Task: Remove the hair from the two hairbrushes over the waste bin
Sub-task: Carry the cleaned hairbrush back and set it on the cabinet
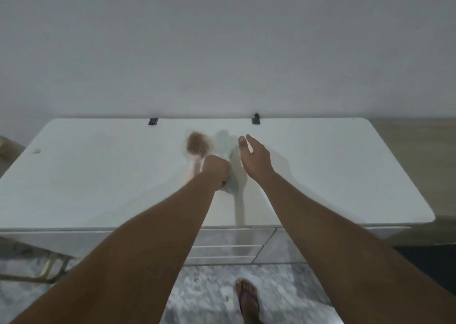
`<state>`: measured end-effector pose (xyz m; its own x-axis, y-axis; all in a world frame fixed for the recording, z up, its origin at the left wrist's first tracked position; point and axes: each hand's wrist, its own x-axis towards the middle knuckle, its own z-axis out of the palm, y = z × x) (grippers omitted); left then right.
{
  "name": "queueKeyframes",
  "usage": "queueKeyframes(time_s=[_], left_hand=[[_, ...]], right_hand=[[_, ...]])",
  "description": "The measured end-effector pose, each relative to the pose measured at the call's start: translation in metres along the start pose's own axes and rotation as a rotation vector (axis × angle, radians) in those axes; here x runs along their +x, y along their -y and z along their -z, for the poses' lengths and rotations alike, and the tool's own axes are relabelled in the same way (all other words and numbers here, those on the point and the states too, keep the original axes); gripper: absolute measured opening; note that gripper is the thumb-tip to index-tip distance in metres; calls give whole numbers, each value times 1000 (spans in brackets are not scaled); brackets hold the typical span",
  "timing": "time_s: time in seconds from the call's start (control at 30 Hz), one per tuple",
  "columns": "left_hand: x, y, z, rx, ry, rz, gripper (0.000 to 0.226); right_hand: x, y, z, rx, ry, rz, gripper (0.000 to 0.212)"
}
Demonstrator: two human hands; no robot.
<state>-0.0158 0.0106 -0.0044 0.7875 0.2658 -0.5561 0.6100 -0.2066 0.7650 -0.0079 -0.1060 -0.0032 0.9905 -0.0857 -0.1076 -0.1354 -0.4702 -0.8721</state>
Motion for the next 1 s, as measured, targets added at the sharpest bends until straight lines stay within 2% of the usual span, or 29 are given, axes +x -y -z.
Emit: queueKeyframes(time_s=[0.37, 0.5, 0.7, 0.77, 0.83, 0.93, 1.0], left_hand=[[8, -3, -8, 351, -69, -192, 10], [13, -1, -8, 417, -92, -206, 24], [16, 4, -9, 359, -96, -233, 31], [16, 5, -7, 345, -104, -235, 26], [15, 6, -3, 346, -108, -239, 27], [13, 6, 12, 269, -100, -221, 38], [8, 3, 29, 165, -117, -223, 33]], right_hand=[[26, -26, -11, -2, -9, -30, 60], [30, -28, -12, -2, -16, -23, 61], [33, -30, -13, -9, -12, -8, 60], [34, -30, -16, -18, -11, 3, 61], [33, -29, -19, -12, -12, 0, 67], [31, -22, -26, 3, -21, 10, 85], [29, -8, -31, 19, -15, 40, 82]])
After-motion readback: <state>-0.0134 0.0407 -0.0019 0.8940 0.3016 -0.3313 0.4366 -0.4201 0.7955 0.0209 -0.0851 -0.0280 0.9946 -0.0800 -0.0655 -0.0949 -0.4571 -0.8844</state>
